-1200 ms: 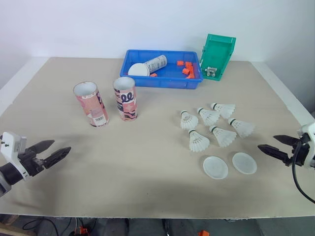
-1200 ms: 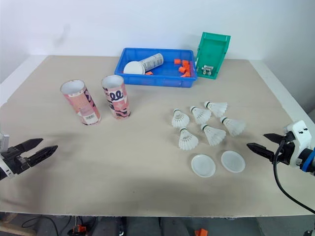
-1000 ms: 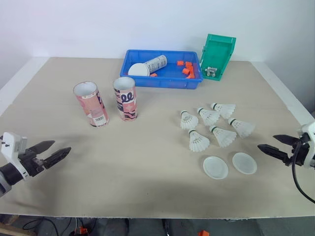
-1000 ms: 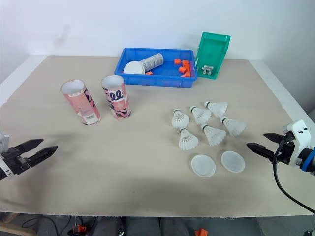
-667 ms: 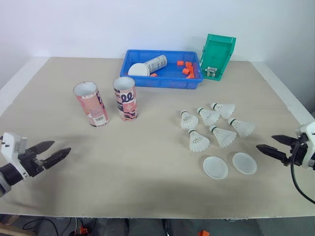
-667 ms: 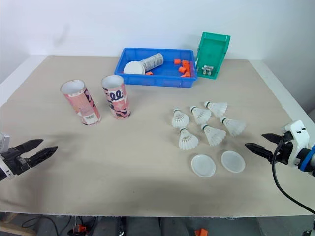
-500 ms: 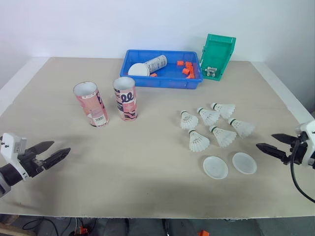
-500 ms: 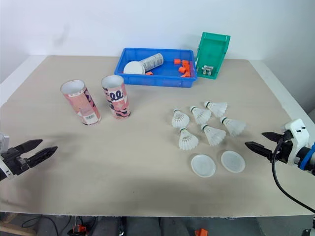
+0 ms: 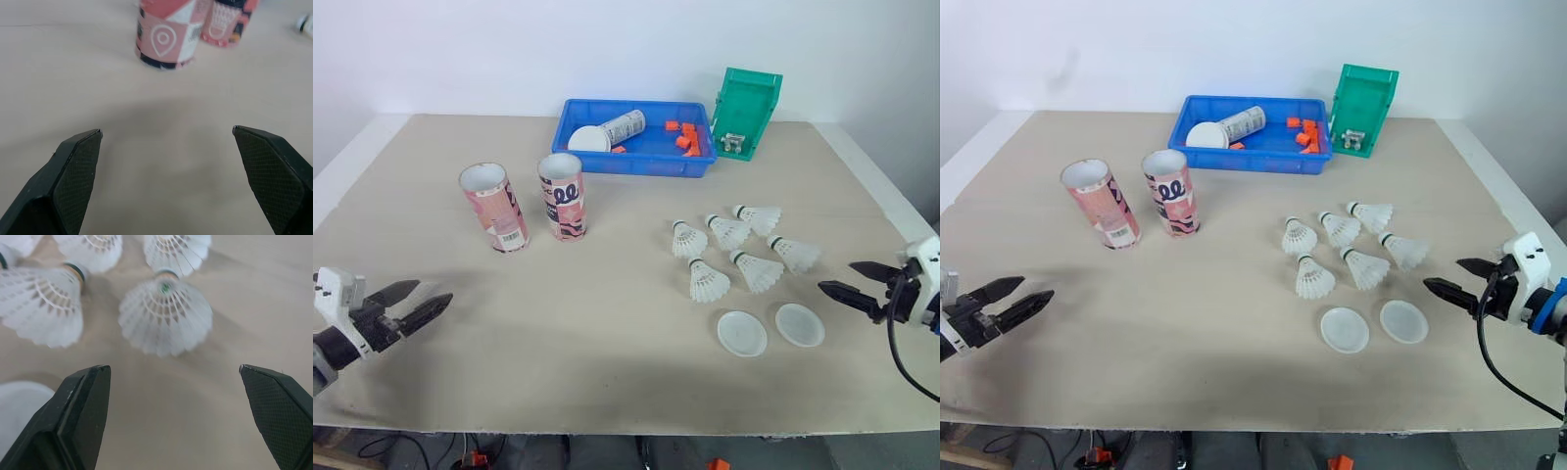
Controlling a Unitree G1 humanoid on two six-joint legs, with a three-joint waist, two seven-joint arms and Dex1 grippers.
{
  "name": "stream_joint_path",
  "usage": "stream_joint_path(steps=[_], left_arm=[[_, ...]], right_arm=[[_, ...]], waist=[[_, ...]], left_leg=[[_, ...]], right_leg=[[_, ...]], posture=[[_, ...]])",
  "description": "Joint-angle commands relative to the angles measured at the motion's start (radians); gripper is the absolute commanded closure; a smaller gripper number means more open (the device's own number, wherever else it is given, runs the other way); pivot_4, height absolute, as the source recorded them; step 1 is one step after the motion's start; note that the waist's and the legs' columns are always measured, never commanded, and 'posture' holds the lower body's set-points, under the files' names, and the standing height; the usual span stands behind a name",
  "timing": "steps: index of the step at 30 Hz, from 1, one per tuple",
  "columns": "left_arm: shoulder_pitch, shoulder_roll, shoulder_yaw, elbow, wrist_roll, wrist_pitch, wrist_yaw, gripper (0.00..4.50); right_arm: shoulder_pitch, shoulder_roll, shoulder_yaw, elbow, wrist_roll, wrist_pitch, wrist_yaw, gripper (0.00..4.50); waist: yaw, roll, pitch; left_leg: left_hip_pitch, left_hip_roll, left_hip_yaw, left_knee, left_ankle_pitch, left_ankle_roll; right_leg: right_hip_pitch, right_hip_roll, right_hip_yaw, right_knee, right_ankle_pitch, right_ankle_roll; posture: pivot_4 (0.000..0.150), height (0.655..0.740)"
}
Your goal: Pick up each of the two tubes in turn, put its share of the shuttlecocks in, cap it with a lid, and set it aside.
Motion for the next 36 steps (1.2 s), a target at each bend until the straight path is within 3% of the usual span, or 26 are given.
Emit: stream_joint_path(steps=[1,7,14,24,36], left_arm=[[-0.013,0.023,-0.013,0.021,0.023,-0.082,-0.072,0.04],[-0.090,0.015,-0.065,0.119,0.122,-0.271,-0.091,0.04],[-0.316,-0.005,-0.152,0.352,0.213,-0.448,-0.080,0.04],[-0.580,-0.086,-0.264,0.636,0.273,-0.541,-0.108,0.04],[-0.811,-0.138,-0.349,0.971,0.385,-0.701,-0.108,0.04]], right_arm=[[-0.010,-0.002,-0.035,-0.116,0.050,0.026,0.001,0.00],[-0.044,0.043,-0.002,-0.451,0.175,0.137,-0.017,0.00],[-0.107,0.193,0.184,-0.781,0.253,0.253,-0.092,0.00],[-0.100,0.396,0.395,-0.933,0.203,0.255,-0.224,0.00],[-0.063,0.419,0.414,-1.065,0.267,0.320,-0.267,0.00]], waist=[[0.000,0.000,0.000],[0.001,0.000,0.000],[0.006,-0.002,-0.001],[0.024,-0.003,-0.001],[0.034,-0.003,-0.002]], left_leg=[[0.000,0.000,0.000,0.000,0.000,0.000],[0.000,0.000,0.000,0.000,0.000,0.000],[-0.001,0.001,-0.001,0.000,0.000,0.000],[-0.008,0.001,-0.004,0.000,0.000,0.000],[-0.009,0.001,-0.006,0.001,0.001,0.001]], right_leg=[[0.000,0.000,0.000,0.000,0.000,0.000],[-0.001,0.000,0.000,0.000,0.000,0.000],[0.000,0.002,0.000,0.000,0.001,0.000],[-0.004,0.005,-0.001,0.001,0.003,0.006],[-0.004,0.005,-0.002,0.001,0.004,0.007]], posture=[[0.150,0.7038],[0.150,0.7038],[0.150,0.7038],[0.150,0.7038],[0.150,0.7038]])
